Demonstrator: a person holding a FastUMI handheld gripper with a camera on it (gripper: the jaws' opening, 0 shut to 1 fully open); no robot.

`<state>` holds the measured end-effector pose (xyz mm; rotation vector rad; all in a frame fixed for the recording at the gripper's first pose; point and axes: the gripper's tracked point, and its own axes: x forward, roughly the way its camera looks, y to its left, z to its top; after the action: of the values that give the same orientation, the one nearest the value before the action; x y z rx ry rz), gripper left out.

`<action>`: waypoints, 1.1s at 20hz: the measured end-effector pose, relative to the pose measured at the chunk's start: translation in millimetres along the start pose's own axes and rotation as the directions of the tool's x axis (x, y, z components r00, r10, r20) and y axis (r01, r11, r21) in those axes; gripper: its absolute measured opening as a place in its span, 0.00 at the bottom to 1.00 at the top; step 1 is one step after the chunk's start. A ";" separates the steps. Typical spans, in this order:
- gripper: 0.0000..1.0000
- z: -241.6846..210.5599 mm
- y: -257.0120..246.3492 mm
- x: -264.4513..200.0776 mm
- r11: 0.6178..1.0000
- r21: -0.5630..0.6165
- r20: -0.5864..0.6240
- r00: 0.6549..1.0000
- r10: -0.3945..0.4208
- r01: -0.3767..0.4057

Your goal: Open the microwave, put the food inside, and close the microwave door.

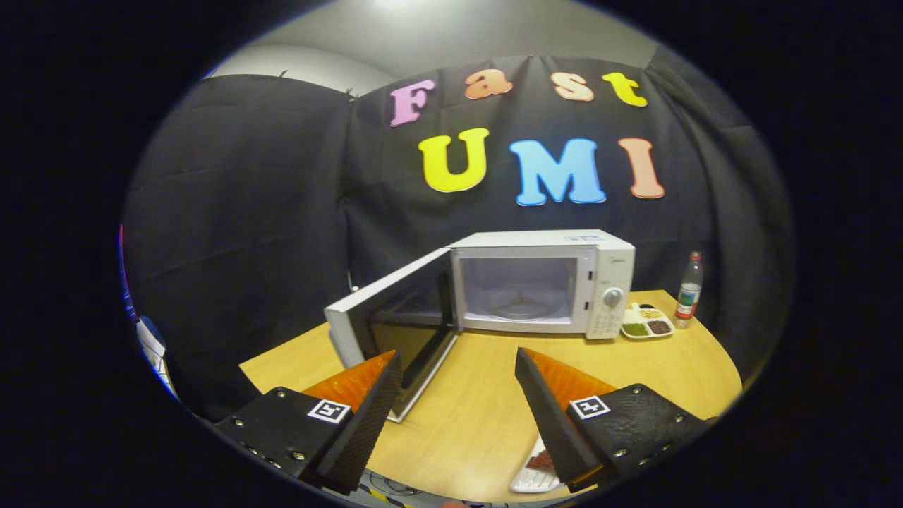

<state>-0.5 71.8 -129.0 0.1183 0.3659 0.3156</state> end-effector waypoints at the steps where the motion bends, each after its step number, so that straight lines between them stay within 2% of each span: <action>1: 0.98 -2.5 -18.4 -3.1 0.999 0.022 -0.006 0.999 -0.039 0.039; 5: 0.98 -21.4 -82.0 -11.3 0.982 0.082 -0.040 0.985 -0.168 0.171; 10: 0.98 -66.0 -127.4 -20.5 0.950 0.153 -0.141 0.958 -0.251 0.272; 15: 0.98 -116.6 -151.4 -23.6 0.911 0.235 -0.263 0.925 -0.275 0.338; 19: 0.98 -150.8 -148.6 -17.0 0.879 0.321 -0.364 0.903 -0.229 0.352; 21: 0.95 -160.4 -145.4 -16.3 0.863 0.361 -0.394 0.897 -0.201 0.353; 22: 0.85 -163.3 -144.5 -17.3 0.858 0.374 -0.401 0.896 -0.191 0.351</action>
<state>-35.4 -61.0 -299.3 0.4547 0.8033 -0.0433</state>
